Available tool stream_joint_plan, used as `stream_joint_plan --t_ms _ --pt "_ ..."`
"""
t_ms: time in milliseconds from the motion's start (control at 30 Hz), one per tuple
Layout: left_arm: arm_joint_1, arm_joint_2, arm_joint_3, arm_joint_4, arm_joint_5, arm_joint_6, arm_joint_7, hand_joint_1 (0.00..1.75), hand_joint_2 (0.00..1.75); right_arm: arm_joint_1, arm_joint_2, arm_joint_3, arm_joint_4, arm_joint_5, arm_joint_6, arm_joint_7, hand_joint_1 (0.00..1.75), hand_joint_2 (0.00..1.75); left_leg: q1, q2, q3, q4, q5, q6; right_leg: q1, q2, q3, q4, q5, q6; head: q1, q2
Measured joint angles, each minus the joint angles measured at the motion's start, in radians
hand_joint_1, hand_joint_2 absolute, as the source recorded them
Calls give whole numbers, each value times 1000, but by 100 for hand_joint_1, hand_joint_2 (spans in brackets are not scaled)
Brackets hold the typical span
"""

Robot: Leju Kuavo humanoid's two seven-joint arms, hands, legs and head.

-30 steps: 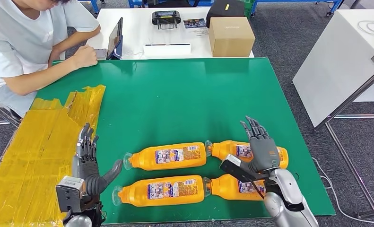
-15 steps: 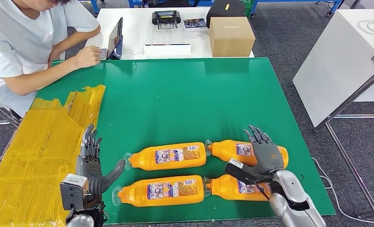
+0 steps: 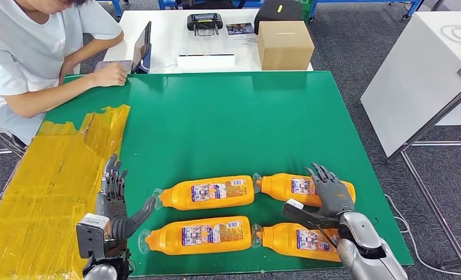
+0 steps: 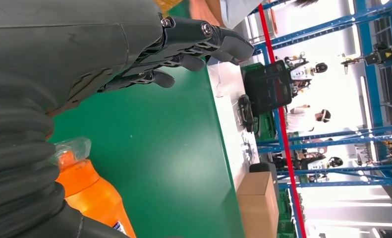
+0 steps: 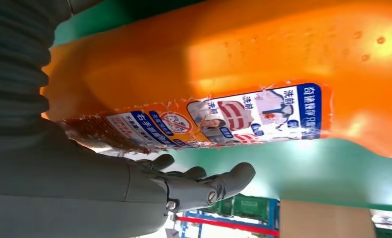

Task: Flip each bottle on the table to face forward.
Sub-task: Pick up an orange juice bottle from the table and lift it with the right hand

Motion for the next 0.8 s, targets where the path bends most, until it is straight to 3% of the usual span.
stream_joint_plan --t_ms 267,300,400,467,800 --pt "0 -2 0 3 3 -1 5 0 175 -20 -1 0 27 18 10 35 5 175 0 0 2 0 0 0 0 0 2 0 0 0 0 0" --pt "0 -3 0 3 4 -2 6 0 175 -23 -1 0 31 24 15 45 30 175 0 0 2 0 0 0 0 0 2 0 0 0 0 0" --pt "0 -6 0 4 7 -5 10 0 175 -33 -1 -1 47 45 26 72 141 175 0 0 3 0 0 0 0 0 3 0 0 0 0 0" --pt "0 -8 1 6 7 -7 12 0 175 -36 -1 -3 58 55 31 83 168 175 0 0 4 0 0 0 0 0 4 0 0 0 0 0" --pt "0 -9 4 12 7 -17 16 0 175 -48 1 -10 80 67 31 100 175 175 0 0 5 0 0 0 0 0 5 0 0 0 0 0"
